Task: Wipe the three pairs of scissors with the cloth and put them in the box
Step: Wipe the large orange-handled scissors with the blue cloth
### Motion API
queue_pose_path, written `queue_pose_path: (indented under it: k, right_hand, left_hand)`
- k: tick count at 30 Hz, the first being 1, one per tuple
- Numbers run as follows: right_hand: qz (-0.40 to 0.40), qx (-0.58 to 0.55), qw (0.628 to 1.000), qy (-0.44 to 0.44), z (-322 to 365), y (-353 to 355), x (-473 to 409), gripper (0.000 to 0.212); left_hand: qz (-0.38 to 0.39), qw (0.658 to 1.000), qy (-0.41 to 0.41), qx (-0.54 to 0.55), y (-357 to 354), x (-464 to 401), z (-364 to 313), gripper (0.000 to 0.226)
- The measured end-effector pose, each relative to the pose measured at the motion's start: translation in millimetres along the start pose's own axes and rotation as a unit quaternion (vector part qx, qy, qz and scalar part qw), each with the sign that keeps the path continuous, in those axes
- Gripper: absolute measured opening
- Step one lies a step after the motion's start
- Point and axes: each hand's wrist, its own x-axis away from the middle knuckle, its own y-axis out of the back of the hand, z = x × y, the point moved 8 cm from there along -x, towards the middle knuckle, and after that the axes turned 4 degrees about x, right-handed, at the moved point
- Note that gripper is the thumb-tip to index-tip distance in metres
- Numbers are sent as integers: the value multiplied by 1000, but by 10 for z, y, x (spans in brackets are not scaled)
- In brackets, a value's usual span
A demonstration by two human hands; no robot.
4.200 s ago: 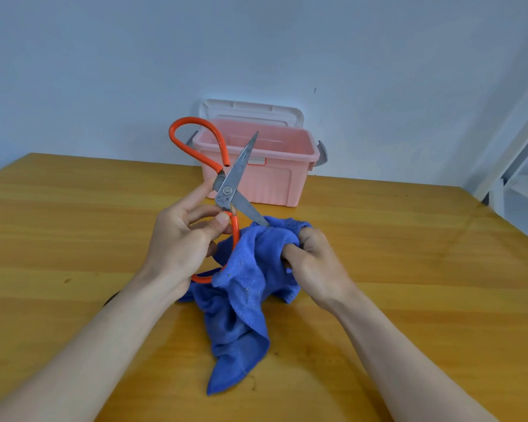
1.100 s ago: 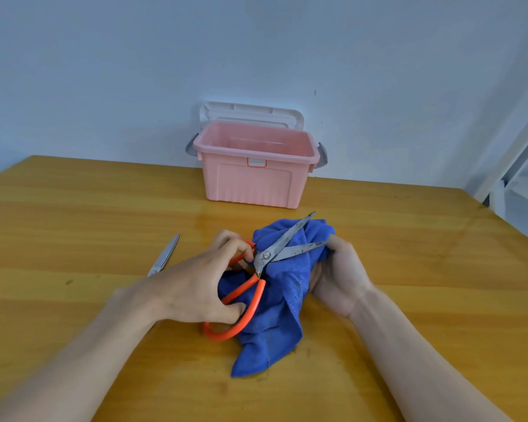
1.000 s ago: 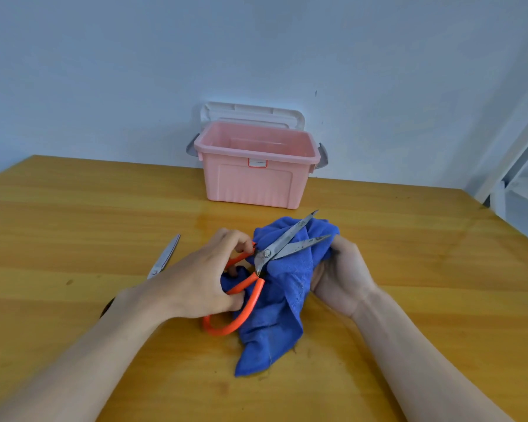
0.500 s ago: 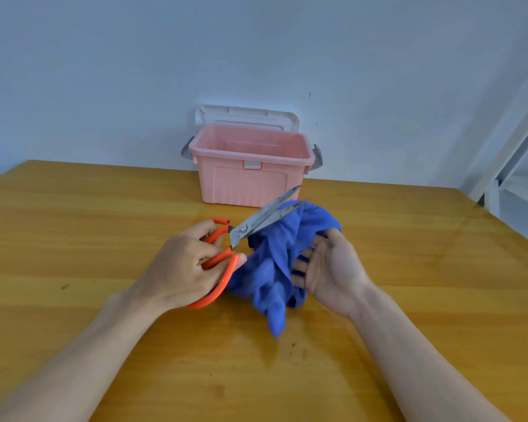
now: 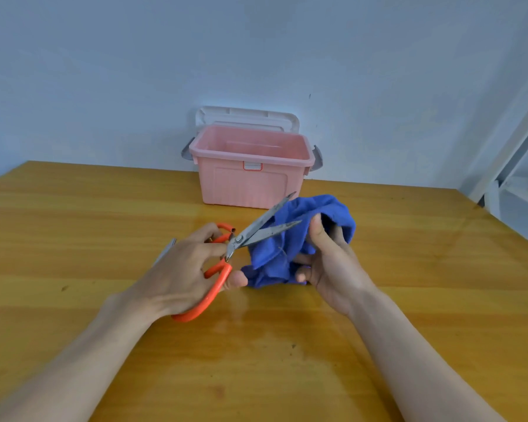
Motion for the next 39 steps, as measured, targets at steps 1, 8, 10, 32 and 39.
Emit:
queue_pose_path:
  k: [1, 8, 10, 32, 39]
  right_hand:
    - [-1, 35, 999, -13, -22, 5, -3, 57]
    - [-9, 38, 999, -31, -35, 18, 9, 96]
    - [-22, -2, 999, -31, -35, 76, 6, 71]
    - [30, -120, 992, 0, 146, 57, 50, 31]
    - [31, 46, 998, 0, 69, 114, 15, 41]
  left_hand:
    - [1, 1000, -4, -2, -4, -2, -9, 46]
    - [-14, 996, -20, -87, 37, -11, 7, 56]
    - [-4, 995, -20, -100, 17, -16, 13, 55]
    - [103, 969, -62, -214, -226, 51, -146, 16]
    - [86, 957, -108, -253, -205, 33, -188, 40]
